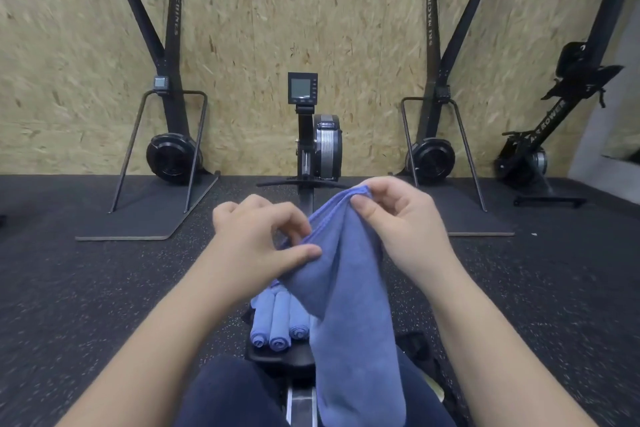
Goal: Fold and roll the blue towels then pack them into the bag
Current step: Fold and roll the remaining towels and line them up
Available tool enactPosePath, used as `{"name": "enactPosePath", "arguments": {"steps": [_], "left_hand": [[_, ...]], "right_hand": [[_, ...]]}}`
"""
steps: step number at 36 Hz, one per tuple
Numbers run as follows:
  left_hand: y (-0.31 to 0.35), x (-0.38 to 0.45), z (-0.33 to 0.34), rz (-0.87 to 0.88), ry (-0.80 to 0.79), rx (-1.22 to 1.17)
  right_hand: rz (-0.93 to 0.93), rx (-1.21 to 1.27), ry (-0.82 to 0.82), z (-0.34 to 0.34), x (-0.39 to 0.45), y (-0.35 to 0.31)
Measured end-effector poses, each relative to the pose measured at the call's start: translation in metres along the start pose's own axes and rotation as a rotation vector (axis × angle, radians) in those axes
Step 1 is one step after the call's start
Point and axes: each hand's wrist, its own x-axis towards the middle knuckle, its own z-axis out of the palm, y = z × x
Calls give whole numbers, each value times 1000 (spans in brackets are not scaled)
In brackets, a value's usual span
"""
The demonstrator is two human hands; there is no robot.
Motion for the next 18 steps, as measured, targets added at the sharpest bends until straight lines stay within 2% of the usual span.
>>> {"name": "enactPosePath", "arguments": {"steps": [3,7,9,13,16,18], "left_hand": [[-18,-4,4,-18,-89,119],[-36,0,13,55,-130,183],[-45,7,15,97,-69,206],[-59,29,17,145,43,309],[-64,42,19,230,151,428],[-73,46,23,162,152,428]], "right_hand": [[27,18,42,-7,5,7],[72,-6,25,-12,8,22],[100,-100,1,-13,12,32],[141,-530,-39,-11,26,54],[3,-564,86,3,28,66],[25,-579,81,13,30,77]]}}
